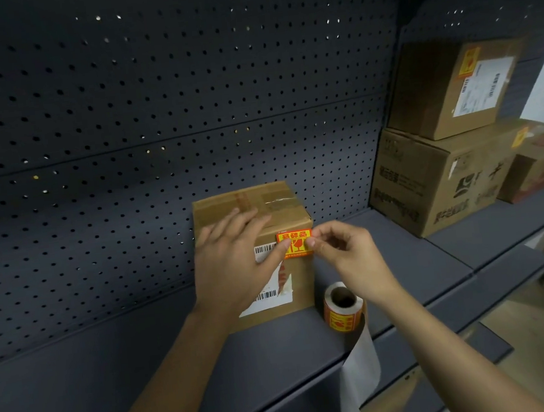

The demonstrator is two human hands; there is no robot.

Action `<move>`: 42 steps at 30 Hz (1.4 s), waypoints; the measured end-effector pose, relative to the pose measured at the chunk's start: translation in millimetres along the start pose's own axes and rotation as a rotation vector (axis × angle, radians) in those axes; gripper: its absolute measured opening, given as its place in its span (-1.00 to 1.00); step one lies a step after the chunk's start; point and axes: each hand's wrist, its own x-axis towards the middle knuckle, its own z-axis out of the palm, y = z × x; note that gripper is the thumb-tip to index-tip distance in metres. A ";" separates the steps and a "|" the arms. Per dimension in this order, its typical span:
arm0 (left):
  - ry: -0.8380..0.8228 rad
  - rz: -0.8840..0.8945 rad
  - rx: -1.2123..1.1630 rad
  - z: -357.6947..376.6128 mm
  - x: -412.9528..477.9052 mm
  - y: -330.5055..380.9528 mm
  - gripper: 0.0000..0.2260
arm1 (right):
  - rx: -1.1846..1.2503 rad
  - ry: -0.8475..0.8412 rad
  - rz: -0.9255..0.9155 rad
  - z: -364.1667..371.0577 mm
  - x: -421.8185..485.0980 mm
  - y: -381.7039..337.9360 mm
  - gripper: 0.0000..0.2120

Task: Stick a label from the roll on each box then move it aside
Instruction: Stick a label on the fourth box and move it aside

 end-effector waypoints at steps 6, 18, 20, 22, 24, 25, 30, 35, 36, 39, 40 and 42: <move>0.045 -0.014 0.035 4.5 4.1 -0.5 -0.62 | -0.004 0.026 0.011 3.5 3.0 1.3 -0.96; 0.102 0.002 0.010 7.8 5.5 -2.2 -0.68 | -0.044 0.122 0.051 5.0 3.3 -0.3 -0.94; 0.101 0.001 0.009 7.3 5.8 -2.2 -0.68 | -0.077 0.125 0.041 4.7 2.6 -0.8 -0.94; 0.094 -0.011 0.013 6.7 6.6 -1.6 -0.68 | -0.113 0.128 0.024 3.9 2.0 -1.7 -0.96; 0.083 -0.023 0.011 6.3 7.1 -1.3 -0.67 | -0.141 0.130 0.007 3.1 1.6 -2.7 -0.96; 0.079 -0.026 0.007 6.2 7.1 -1.4 -0.67 | -0.153 0.135 0.003 2.2 1.5 -3.0 -0.95; 0.064 -0.044 0.007 4.9 7.5 -0.3 -0.68 | -0.144 0.132 0.022 -12.8 1.9 -0.2 -0.92; 0.064 -0.049 0.002 5.4 7.4 1.6 -0.68 | -0.274 0.130 -0.115 -23.9 5.4 -6.7 -0.77; 0.065 -0.051 0.001 5.6 7.1 2.1 -0.67 | -0.321 0.105 -0.163 -22.9 7.4 -8.7 -0.72; 0.068 -0.056 0.013 7.4 8.1 3.2 -0.60 | -0.416 0.010 -0.245 -14.9 14.9 -10.3 -0.69; 0.074 -0.053 0.021 8.2 8.3 2.7 -0.60 | -0.434 0.002 -0.257 -11.6 17.5 -9.4 -0.70; 0.090 -0.046 0.030 10.0 8.4 1.6 -0.61 | -0.417 0.032 -0.278 -6.4 21.9 -6.6 -0.76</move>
